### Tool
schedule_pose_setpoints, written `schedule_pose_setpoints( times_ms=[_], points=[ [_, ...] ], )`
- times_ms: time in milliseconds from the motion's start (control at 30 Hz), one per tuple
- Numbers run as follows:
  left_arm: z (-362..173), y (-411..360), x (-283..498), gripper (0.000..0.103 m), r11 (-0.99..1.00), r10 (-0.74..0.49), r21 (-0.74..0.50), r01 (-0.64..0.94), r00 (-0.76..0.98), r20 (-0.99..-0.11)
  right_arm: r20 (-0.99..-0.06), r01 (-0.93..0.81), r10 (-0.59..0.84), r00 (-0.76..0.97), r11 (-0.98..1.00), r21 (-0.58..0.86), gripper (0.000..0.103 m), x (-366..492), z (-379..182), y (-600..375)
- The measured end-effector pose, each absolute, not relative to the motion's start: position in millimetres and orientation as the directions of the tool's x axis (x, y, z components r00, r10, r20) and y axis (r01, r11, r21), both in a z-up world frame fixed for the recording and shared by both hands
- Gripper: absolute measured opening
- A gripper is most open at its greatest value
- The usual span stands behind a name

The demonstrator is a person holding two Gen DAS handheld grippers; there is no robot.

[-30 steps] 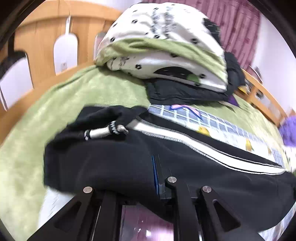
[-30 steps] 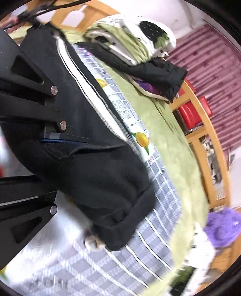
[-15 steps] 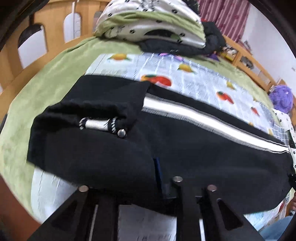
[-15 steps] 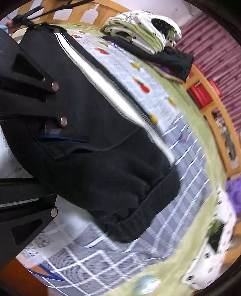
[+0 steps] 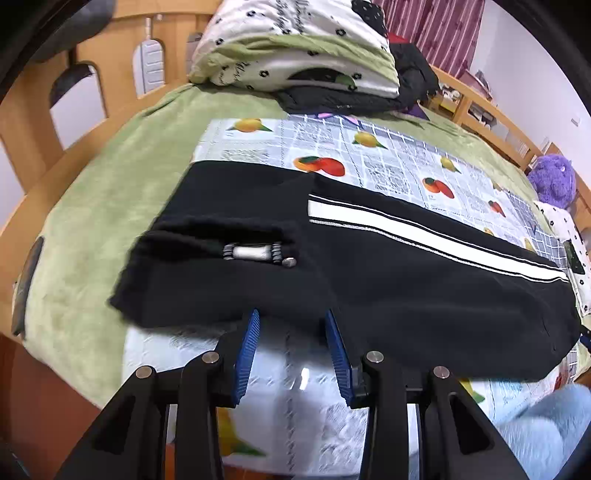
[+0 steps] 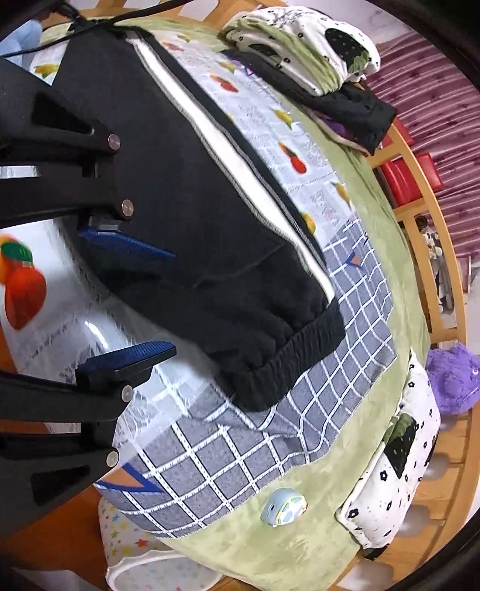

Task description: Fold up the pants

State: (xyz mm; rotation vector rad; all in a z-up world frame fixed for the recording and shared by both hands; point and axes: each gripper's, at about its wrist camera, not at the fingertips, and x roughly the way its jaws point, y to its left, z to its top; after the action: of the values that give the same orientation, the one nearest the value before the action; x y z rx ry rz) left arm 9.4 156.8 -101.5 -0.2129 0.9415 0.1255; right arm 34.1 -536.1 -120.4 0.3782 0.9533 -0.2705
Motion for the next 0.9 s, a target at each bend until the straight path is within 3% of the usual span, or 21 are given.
schedule_pose_setpoints(
  times_ms=[100,433,667,733,900],
  points=[
    [-95.4,165.3,-5.4,0.044,0.971,0.063,-0.092,-0.220,0.606,-0.793,-0.817,0.376,-0.076,0.572,0.909,0.179,0.046,38.1,-108.3,-524.7],
    [-85.0,151.1,35.0,0.045,0.982,-0.003,-0.130,-0.135,0.681,-0.732,-0.791,0.323,-0.004,0.611,0.914,0.245,0.046,73.0,-95.7,-477.8],
    [-133.9,152.1,88.2,0.044,0.975,0.079,-0.060,-0.213,0.588,-0.805,-0.815,0.327,-0.028,0.579,0.924,0.201,0.046,68.3,-100.6,-464.3],
    [-132.6,165.3,98.9,0.010,0.967,0.114,-0.058,-0.248,0.623,-0.774,-0.822,0.339,-0.043,0.567,0.922,0.186,0.046,64.8,-104.5,-465.1],
    [-102.0,204.7,131.7,0.010,0.947,0.194,-0.049,-0.319,0.686,-0.701,-0.842,0.385,-0.078,0.534,0.909,0.159,0.046,66.0,-118.1,-475.2]
  ],
)
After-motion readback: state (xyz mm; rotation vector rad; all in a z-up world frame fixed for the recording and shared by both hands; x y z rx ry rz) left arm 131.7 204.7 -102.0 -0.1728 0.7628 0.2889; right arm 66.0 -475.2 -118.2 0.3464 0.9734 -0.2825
